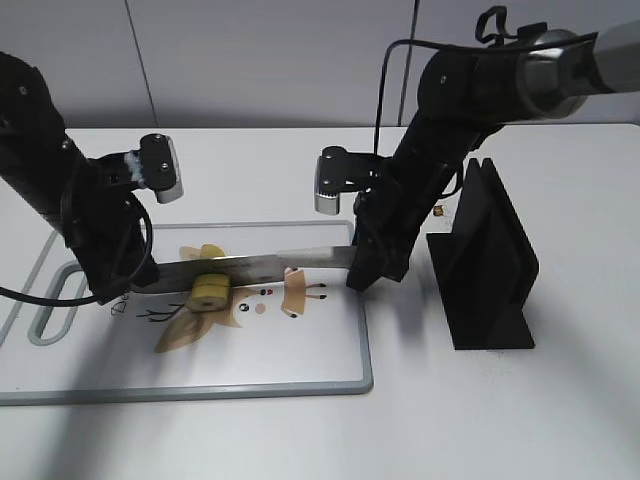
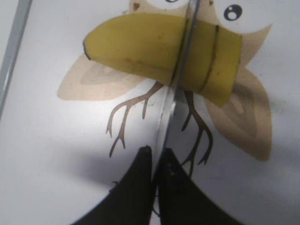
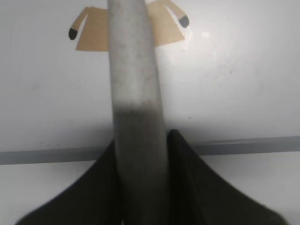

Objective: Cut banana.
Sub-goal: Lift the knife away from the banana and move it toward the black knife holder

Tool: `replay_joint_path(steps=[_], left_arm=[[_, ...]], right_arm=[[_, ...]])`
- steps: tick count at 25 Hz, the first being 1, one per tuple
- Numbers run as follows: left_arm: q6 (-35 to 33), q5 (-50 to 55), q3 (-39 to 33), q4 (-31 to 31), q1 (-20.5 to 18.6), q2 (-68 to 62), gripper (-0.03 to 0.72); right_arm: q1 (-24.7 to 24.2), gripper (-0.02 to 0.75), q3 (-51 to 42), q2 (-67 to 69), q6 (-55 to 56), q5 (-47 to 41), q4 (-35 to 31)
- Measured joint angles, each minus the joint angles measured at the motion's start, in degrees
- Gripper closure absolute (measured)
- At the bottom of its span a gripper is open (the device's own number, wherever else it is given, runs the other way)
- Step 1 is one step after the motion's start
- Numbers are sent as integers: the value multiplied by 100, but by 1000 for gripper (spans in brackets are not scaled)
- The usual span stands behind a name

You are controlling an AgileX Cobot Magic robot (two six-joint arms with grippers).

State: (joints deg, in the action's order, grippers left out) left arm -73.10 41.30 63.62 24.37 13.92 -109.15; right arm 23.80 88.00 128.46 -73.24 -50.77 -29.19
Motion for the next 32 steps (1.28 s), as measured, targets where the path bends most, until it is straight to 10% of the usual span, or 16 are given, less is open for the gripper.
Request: replay_joint_path(steps=[32], left_arm=[[1, 52, -16, 108, -18, 176, 685]], right_arm=[[6, 545, 114, -405, 52, -125, 75]])
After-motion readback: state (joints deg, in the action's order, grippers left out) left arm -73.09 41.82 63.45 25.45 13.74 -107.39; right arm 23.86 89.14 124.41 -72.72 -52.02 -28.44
